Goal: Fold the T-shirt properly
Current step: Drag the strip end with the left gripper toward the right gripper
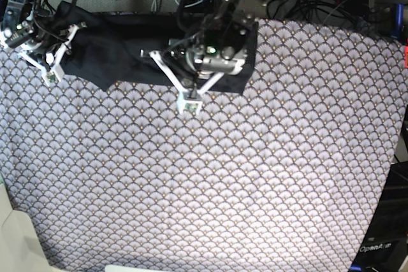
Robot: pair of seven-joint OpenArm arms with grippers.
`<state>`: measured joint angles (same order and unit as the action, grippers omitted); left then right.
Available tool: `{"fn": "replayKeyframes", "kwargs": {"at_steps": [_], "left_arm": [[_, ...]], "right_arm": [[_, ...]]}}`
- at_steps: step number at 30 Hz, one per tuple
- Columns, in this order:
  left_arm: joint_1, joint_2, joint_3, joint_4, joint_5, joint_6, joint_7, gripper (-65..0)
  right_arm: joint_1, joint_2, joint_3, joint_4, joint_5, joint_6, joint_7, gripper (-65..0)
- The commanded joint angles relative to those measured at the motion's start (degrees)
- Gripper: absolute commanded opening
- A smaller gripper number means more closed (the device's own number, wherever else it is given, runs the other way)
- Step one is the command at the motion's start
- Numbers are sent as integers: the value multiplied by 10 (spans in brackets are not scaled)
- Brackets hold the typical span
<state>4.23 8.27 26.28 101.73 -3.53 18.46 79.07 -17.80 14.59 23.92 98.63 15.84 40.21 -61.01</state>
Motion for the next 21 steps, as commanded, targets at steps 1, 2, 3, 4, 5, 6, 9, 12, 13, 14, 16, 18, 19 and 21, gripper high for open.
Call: {"fn": "replayKeyframes", "kwargs": {"at_steps": [1, 2, 3, 4, 5, 6, 9, 12, 13, 14, 16, 18, 19, 21], "left_arm": [[-11, 7, 5, 5, -10, 1, -11, -650], [-14, 7, 6, 3, -10, 1, -19, -650], [-15, 7, 13, 0, -10, 1, -30, -650], [-21, 7, 23, -1, -10, 1, -40, -650], [-29, 7, 35, -1, -10, 1, -46, -650], [-33, 7, 46, -1, -10, 2, -50, -650], [-37, 7, 73, -2, -10, 4, -53, -650], [-48, 7, 92, -17, -11, 2, -56, -650], [-52, 7, 95, -17, -12, 0, -61, -650], [-52, 7, 102, -17, -18, 0, -67, -650], [-58, 7, 111, -18, -39, 0, -72, -650], [-59, 7, 110, -23, -49, 0, -73, -650], [-63, 7, 110, -26, -49, 0, -73, -650], [-74, 7, 111, -31, -51, 0, -73, -650]], "right_arm": [[3, 8, 2, 8, 7, -2, 7, -498], [3, 8, 2, 8, 7, -2, 7, -498], [3, 8, 2, 8, 7, -2, 7, -498], [3, 8, 2, 8, 7, -2, 8, -498], [3, 8, 2, 8, 7, -2, 8, -498], [3, 8, 2, 8, 7, -2, 8, -498], [3, 8, 2, 8, 7, -2, 6, -498], [3, 8, 2, 8, 7, -2, 7, -498], [3, 8, 2, 8, 7, -2, 7, -498], [3, 8, 2, 8, 7, -2, 7, -498], [3, 8, 2, 8, 7, -2, 7, -498], [3, 8, 2, 8, 7, -2, 7, -498], [3, 8, 2, 8, 7, -2, 7, -498], [3, 8, 2, 8, 7, -2, 7, -498]]}}
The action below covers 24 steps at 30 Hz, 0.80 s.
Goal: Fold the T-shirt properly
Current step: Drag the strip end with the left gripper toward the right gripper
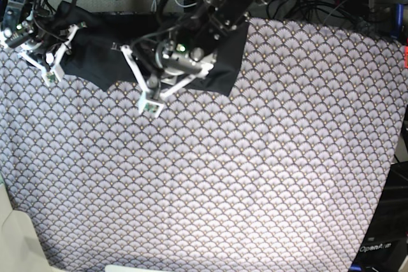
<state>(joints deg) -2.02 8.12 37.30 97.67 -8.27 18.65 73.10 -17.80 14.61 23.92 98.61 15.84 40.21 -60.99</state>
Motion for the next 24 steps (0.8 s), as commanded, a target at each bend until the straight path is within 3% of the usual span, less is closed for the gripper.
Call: {"fn": "replayKeyframes", "kwargs": {"at_steps": [1, 7, 12, 14, 20, 24], "left_arm": [[-15, 9, 1, 5, -4, -1, -13, -650], [-15, 9, 1, 5, -4, -1, -14, -649], [-15, 9, 4, 11, -5, -3, -14, -479], [-16, 9, 20, 11, -5, -9, -14, -444], [-16, 9, 27, 11, -5, -113, -15, -436], [-15, 9, 27, 23, -4, -126, -48, -437]], "right_arm": [[3, 7, 2, 8, 7, -2, 7, -498], [3, 7, 2, 8, 7, -2, 7, -498], [3, 7, 1, 8, 7, -2, 7, -498], [3, 7, 1, 8, 7, -2, 7, -498], [3, 7, 1, 8, 7, -2, 8, -498], [3, 7, 1, 8, 7, -2, 8, -498]]}}
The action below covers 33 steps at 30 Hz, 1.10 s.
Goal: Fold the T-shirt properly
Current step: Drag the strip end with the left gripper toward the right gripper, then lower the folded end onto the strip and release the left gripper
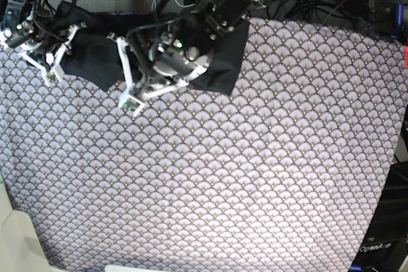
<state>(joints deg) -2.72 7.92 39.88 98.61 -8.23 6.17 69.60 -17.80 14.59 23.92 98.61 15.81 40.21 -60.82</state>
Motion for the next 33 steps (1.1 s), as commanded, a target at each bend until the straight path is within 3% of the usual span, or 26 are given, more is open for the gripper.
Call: {"fn": "replayKeyframes", "kwargs": {"at_steps": [1, 5, 10, 11, 13, 18, 22, 26, 29, 33], "left_arm": [[-8, 11, 1, 18, -3, 1, -15, -437], [-3, 11, -34, 68, -4, -2, -12, -449], [21, -22, -78, 117, -5, -3, 46, -643], [21, -26, -80, 117, -6, -3, 60, -650], [21, -37, -82, 117, -24, -3, 89, -650], [18, -85, -84, 124, -111, 2, 98, -650], [21, -114, -84, 124, -121, 2, 98, -650], [25, -124, -85, 125, -120, 3, 98, -650], [36, -119, -124, 125, -120, 8, 98, -650], [36, -119, -159, 125, -126, 55, 98, -650]], "right_arm": [[3, 8, 1, 8, 8, -2, 6, -498], [3, 8, 1, 8, 8, -2, 6, -498], [3, 8, 1, 8, 8, -2, 7, -498], [3, 8, 1, 8, 8, -2, 7, -498], [3, 8, 1, 8, 8, -2, 7, -498], [11, 8, 1, 8, 8, -2, 7, -498], [11, 8, 1, 8, 8, -2, 7, -498], [11, 8, 1, 8, 8, -2, 7, -498], [11, 8, 1, 8, 8, -2, 7, -498], [11, 8, 1, 8, 8, -2, 7, -498]]}}
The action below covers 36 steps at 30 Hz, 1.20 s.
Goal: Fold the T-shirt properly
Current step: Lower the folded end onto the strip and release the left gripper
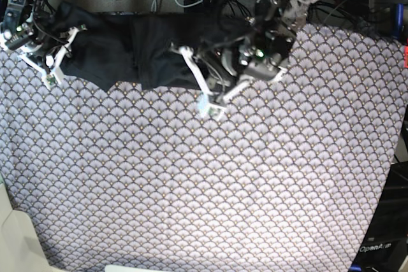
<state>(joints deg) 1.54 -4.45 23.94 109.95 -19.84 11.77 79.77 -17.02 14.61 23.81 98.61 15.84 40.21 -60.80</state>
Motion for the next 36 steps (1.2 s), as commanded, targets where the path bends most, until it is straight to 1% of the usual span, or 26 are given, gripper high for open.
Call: {"fn": "replayKeyframes", "kwargs": {"at_steps": [1, 3, 8, 12, 13, 18, 21, 26, 28, 33, 36], "left_arm": [[-5, 4, -3, 11, -10, 4, -3, -650], [-5, 4, -2, 10, -10, 11, -3, -650], [-8, 12, -6, -5, -3, 11, -10, -650], [-23, 19, -6, -76, -3, 11, -14, -650], [-28, 24, -6, -97, -3, 11, -23, -650], [-53, 31, -1, -203, 9, 11, -117, -650], [-69, 53, -1, -231, 11, 11, -143, -650], [-77, 72, -1, -231, 8, 11, -145, -650], [-76, 74, 0, -214, 7, 9, -143, -650], [-49, 68, -4, -114, 10, 10, -142, -650], [-40, 41, -5, -63, 8, 11, -142, -650]], "right_arm": [[3, 8, 2, 8, 7, -2, 7, -498], [3, 8, 2, 8, 7, -2, 7, -498], [3, 8, 2, 8, 7, -2, 7, -498], [3, 8, 2, 8, 7, -2, 7, -498], [3, 8, 2, 8, 7, -2, 7, -498], [4, 8, 2, 8, 7, -2, 7, -498], [8, 9, 1, 7, 7, -2, 7, -498], [11, 10, 1, -3, 7, -2, 7, -498], [11, 12, 1, -9, 7, -2, 7, -498], [11, 26, 2, -8, 7, -2, 7, -499], [11, 35, 5, 2, 7, -2, 7, -499]]}}
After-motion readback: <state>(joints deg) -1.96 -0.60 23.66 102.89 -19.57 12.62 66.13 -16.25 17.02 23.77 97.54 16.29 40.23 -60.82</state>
